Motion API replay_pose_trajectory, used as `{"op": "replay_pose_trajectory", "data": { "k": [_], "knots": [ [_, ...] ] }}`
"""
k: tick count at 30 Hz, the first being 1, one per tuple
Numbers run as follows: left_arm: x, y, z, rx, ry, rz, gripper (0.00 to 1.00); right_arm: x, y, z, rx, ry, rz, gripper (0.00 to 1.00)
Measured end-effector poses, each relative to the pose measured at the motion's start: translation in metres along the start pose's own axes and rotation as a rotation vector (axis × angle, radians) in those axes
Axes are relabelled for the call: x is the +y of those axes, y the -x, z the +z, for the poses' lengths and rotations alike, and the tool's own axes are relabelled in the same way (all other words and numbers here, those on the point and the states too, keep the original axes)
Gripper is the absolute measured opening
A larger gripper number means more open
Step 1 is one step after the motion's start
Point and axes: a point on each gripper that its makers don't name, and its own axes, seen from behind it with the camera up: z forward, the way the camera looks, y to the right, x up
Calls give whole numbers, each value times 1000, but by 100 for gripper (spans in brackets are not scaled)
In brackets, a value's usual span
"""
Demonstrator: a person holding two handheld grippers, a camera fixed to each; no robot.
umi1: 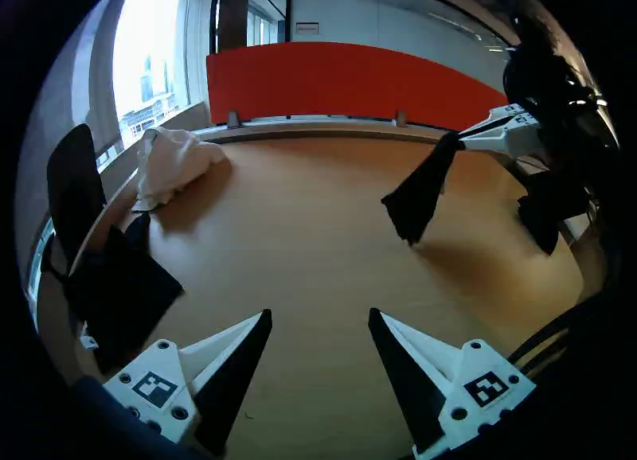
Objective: Fold towel
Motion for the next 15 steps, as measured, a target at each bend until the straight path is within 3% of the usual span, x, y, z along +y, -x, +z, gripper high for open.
{"op": "replay_pose_trajectory", "data": {
  "k": [6, 15],
  "knots": [
    [2, -3, -1, 8, 9, 7, 90, 11, -13, -16, 20, 17, -7, 6],
    [4, -9, 0, 16, 21, 2, 90, 31, -8, -37, 26, 39, 22, 6]
  ]
}}
